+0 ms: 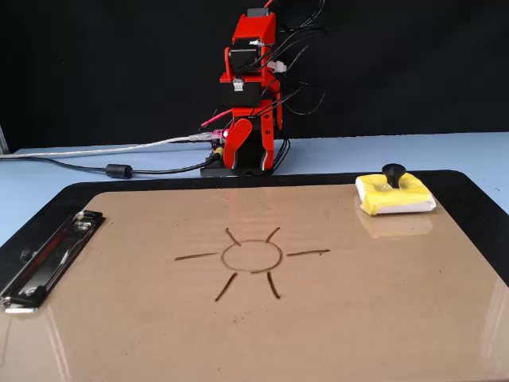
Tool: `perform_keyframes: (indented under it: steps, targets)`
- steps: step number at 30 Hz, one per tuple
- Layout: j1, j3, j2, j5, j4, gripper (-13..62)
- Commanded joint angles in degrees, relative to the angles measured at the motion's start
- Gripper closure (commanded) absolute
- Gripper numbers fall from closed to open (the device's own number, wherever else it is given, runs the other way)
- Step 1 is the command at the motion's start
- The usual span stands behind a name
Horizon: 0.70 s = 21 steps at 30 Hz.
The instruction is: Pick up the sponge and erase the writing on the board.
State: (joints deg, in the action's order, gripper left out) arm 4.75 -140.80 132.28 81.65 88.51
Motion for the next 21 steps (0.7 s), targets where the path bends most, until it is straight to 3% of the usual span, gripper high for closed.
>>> perform_keyframes:
  steps: [1,10,15,18,21]
  targets:
    - [0.9,0.2,2.4,-0.1,6.2,15.0]
    - [0.9,1.5,2.4,-0.1,6.9,15.0]
    - [-1.8,24.5,1.7,-0.2,6.0,15.7]
    - [-17.8,33.7,0.8,1.1,1.8,15.9]
    - [-35.9,33.0,1.6,12.5,-10.3,16.5]
